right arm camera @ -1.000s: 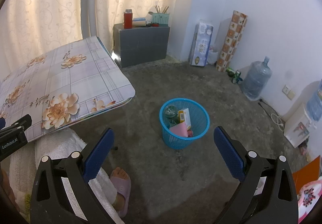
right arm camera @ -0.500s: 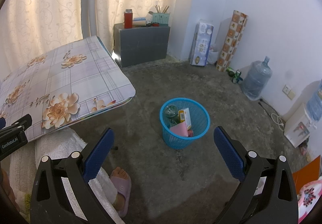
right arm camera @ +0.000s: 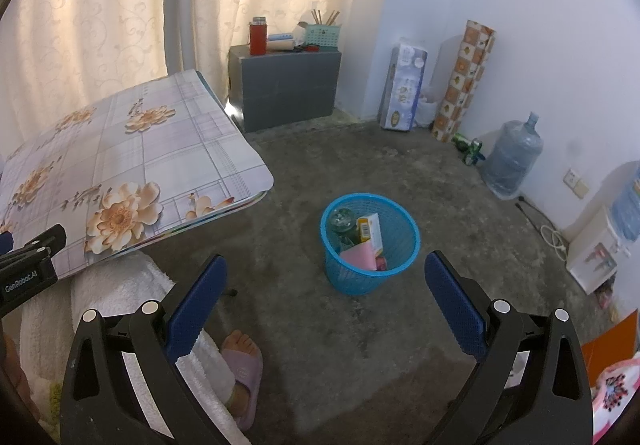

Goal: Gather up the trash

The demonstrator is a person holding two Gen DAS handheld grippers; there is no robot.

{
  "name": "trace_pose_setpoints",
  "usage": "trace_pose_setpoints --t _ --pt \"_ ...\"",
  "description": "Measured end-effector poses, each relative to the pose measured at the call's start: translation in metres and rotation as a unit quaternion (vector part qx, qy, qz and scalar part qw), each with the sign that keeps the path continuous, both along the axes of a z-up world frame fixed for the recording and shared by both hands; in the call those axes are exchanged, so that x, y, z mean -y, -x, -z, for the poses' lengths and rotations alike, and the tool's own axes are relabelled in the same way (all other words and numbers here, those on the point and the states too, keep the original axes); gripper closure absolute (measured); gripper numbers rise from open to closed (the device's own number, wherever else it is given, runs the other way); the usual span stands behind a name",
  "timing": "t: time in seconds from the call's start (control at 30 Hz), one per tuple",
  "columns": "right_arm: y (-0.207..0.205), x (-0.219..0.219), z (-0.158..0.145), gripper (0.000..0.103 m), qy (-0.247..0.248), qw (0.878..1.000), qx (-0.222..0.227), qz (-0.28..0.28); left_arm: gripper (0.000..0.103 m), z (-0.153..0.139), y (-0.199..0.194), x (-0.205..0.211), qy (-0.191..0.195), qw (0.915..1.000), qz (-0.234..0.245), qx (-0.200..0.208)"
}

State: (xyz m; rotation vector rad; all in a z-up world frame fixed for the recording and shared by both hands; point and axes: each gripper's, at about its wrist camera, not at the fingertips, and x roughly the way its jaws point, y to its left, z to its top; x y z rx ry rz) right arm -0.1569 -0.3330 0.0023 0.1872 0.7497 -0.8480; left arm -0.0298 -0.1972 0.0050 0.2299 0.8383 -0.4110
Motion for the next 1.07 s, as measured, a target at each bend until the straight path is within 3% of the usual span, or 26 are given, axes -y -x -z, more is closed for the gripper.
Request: trace_pose_setpoints --t 1.07 --pt "0.0003 0.0005 -0.0009 0.008 0.0 1.0 0.0 0.0 0.006 0.0054 0.0025 0.001 -0.002 1.0 0.002 -0.007"
